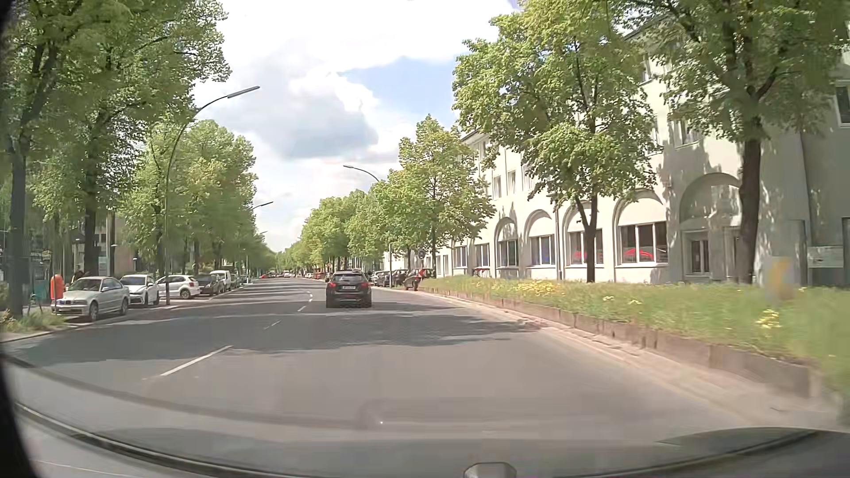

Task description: Follow the waypoints while adhering to traffic rules and regulations

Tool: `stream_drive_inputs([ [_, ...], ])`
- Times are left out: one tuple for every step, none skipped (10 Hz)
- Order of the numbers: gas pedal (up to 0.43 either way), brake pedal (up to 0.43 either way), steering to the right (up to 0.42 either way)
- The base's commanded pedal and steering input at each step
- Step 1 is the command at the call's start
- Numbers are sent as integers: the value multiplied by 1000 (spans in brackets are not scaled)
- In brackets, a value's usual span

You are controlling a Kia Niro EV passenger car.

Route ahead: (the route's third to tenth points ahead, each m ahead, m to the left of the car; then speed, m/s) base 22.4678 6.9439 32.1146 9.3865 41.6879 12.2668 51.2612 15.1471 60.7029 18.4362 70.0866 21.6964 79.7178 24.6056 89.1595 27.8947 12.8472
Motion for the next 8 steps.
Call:
stream_drive_inputs([
  [370, 18, -49],
  [370, 24, -48],
  [370, 24, -47],
  [370, 18, -47],
  [370, 18, -45],
  [370, 18, -45],
  [370, 24, -44],
  [370, 24, -40],
])
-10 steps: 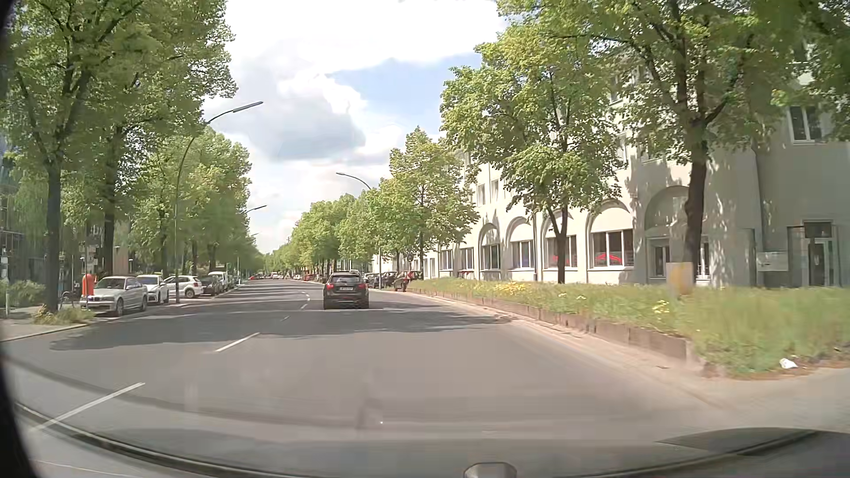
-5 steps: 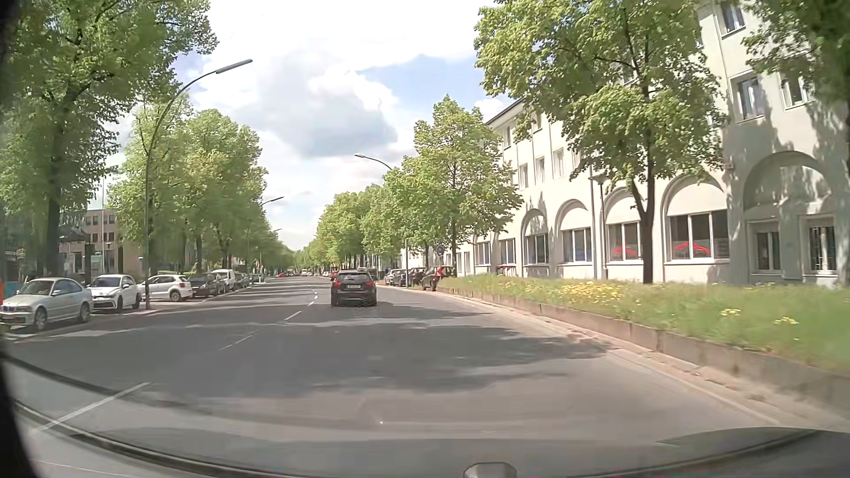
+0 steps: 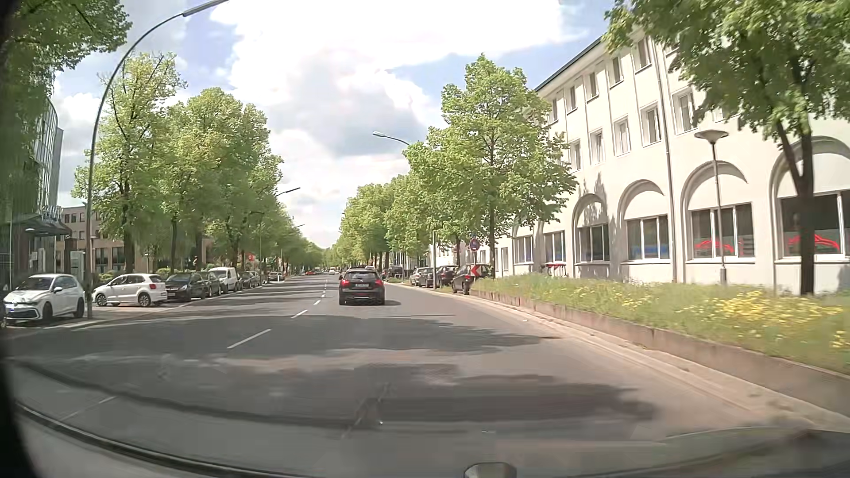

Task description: Follow the waypoints while adhering to traffic rules and regulations

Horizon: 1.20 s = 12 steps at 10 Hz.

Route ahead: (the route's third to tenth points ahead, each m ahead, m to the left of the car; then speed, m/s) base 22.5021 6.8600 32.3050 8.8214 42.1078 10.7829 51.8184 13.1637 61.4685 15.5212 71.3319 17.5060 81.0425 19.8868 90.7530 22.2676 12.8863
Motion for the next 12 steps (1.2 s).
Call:
stream_drive_inputs([
  [370, 18, -35],
  [370, 18, -35],
  [370, 24, -34],
  [370, 24, -35],
  [370, 24, -35],
  [370, 18, -34],
  [370, 18, -35],
  [370, 18, -35],
  [370, 18, -35],
  [370, 18, -32],
  [370, 18, -32],
  [370, 18, -31],
])
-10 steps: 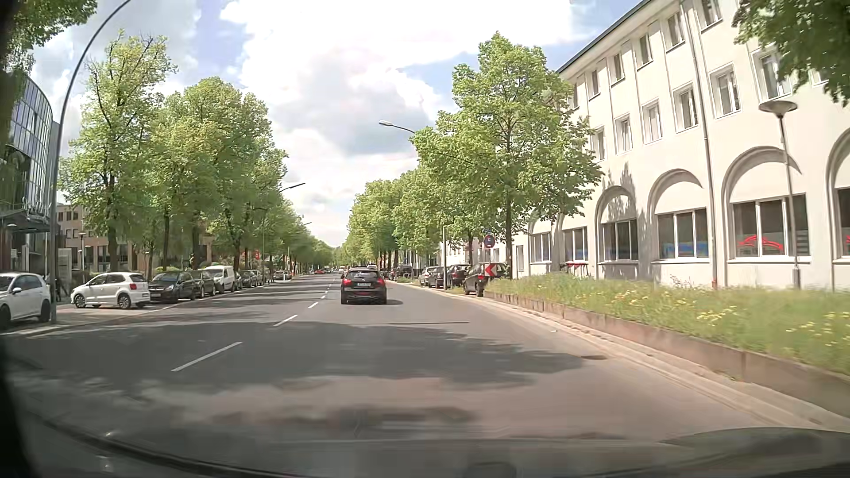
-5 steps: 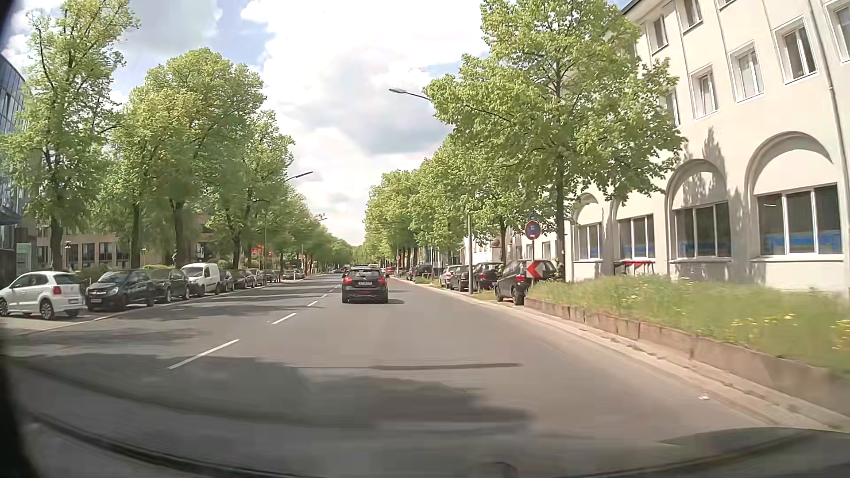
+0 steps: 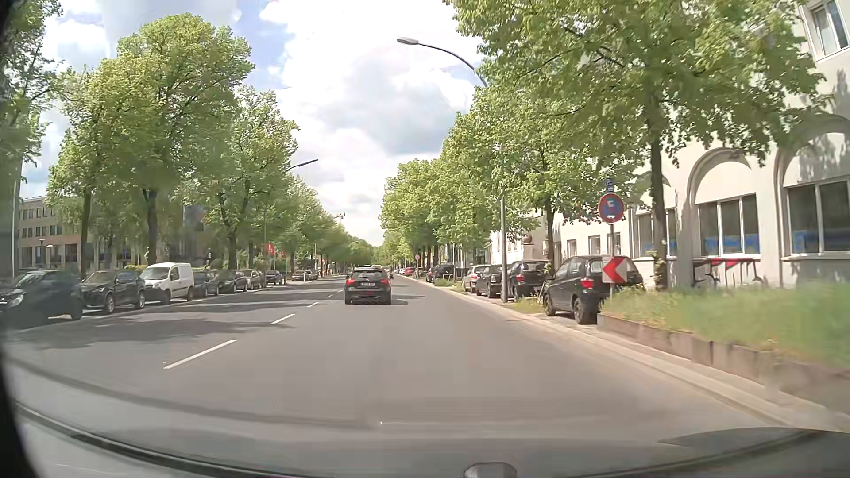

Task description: Follow the waypoints while adhering to traffic rules and regulations

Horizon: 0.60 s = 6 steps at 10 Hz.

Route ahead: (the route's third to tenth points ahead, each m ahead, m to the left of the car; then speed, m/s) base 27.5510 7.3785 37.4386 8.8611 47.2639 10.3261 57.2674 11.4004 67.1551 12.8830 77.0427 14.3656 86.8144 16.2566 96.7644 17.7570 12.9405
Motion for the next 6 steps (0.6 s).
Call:
stream_drive_inputs([
  [370, 18, -31],
  [370, 24, -28],
  [370, 18, -24],
  [370, 18, -24],
  [370, 18, -24],
  [370, 24, -23],
])
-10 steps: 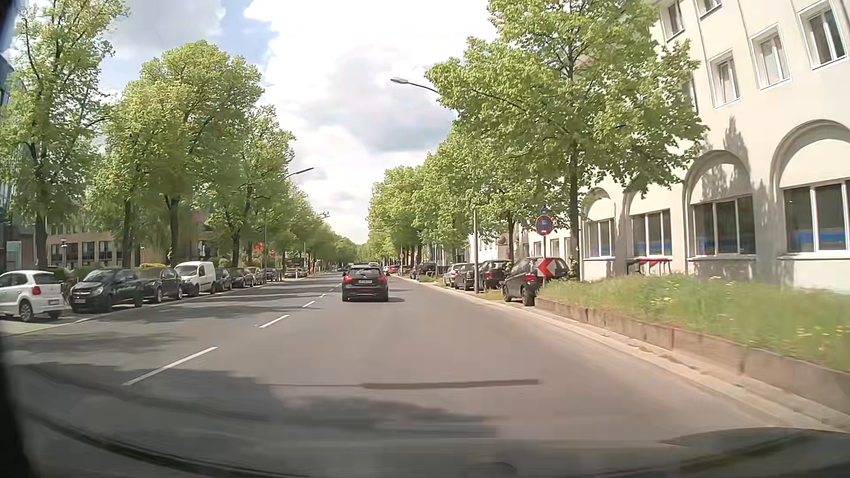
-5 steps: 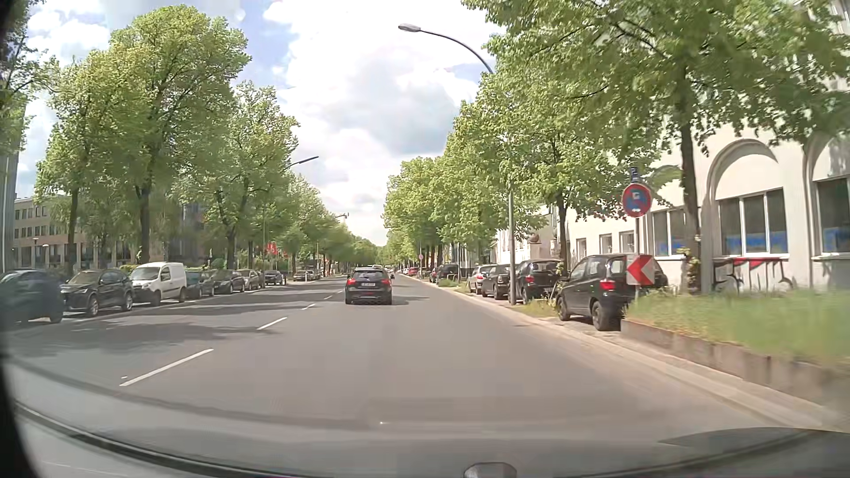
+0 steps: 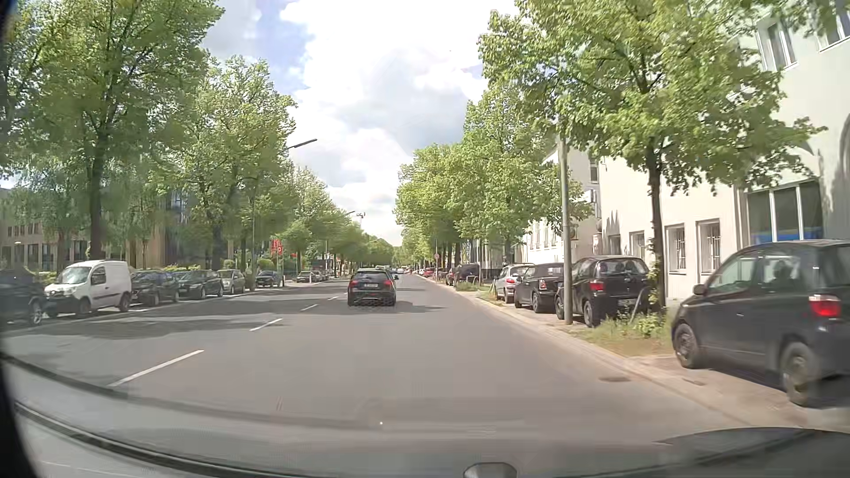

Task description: Follow the waypoints while adhering to traffic rules and regulations

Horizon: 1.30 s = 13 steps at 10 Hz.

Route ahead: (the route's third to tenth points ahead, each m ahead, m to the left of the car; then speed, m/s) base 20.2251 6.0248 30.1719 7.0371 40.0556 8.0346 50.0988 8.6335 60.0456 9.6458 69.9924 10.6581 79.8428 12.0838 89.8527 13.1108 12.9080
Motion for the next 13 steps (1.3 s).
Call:
stream_drive_inputs([
  [370, 24, -23],
  [370, 18, -23],
  [370, 24, -22],
  [370, 24, -22],
  [370, 24, -21],
  [370, 18, -19],
  [370, 24, -19],
  [370, 24, -18],
  [370, 24, -16],
  [370, 18, -16],
  [370, 18, -14],
  [370, 24, -11],
  [370, 18, -10],
])
